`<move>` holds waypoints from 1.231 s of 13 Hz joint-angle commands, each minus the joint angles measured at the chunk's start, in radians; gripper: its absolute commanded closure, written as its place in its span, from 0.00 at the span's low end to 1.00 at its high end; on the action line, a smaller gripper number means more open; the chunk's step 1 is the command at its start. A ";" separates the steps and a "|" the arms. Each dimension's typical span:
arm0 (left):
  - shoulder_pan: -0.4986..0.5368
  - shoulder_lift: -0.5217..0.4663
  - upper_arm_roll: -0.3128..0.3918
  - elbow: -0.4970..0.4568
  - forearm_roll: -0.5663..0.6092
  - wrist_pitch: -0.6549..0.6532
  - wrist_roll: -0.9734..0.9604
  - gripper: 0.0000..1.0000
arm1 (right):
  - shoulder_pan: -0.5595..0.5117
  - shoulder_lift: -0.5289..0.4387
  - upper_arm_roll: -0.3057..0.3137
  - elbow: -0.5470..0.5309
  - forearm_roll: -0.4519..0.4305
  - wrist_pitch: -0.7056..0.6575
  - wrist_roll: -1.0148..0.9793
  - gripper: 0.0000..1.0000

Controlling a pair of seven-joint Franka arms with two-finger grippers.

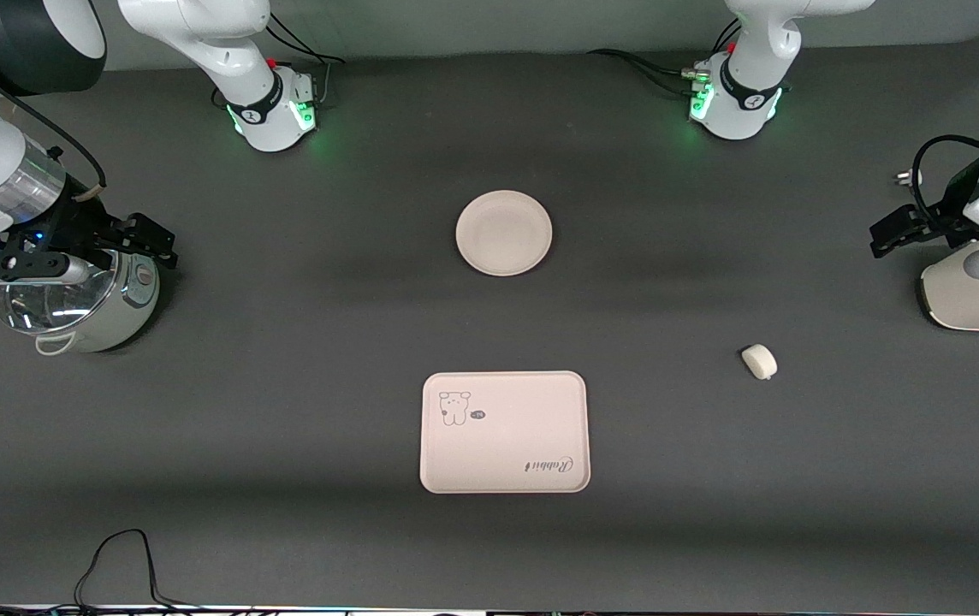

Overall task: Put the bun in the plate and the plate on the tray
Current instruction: 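Move the left gripper toward the white bun while the right gripper rises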

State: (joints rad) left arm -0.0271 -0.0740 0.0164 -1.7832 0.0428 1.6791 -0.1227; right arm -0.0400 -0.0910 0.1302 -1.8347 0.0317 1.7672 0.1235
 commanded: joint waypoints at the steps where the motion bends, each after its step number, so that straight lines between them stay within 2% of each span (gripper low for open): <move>1: -0.020 0.002 0.019 0.025 -0.009 -0.041 0.023 0.00 | 0.014 -0.023 -0.009 -0.015 -0.009 0.001 0.024 0.00; 7: -0.014 0.010 0.020 0.044 -0.015 -0.104 0.031 0.00 | 0.018 -0.003 0.002 -0.009 -0.009 0.012 0.044 0.00; 9: -0.010 0.011 0.019 0.048 -0.009 -0.090 0.028 0.00 | 0.031 0.016 0.003 -0.009 -0.004 0.018 0.048 0.00; 12: 0.006 0.034 0.020 0.050 0.000 -0.056 0.031 0.00 | 0.055 0.045 0.003 -0.012 0.049 0.049 0.050 0.00; 16: 0.007 0.066 0.020 0.041 -0.001 -0.061 0.017 0.00 | 0.093 0.080 0.003 -0.020 0.053 0.084 0.071 0.00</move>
State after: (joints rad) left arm -0.0210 -0.0384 0.0347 -1.7576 0.0425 1.6218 -0.1132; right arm 0.0266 -0.0199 0.1392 -1.8469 0.0694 1.8216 0.1610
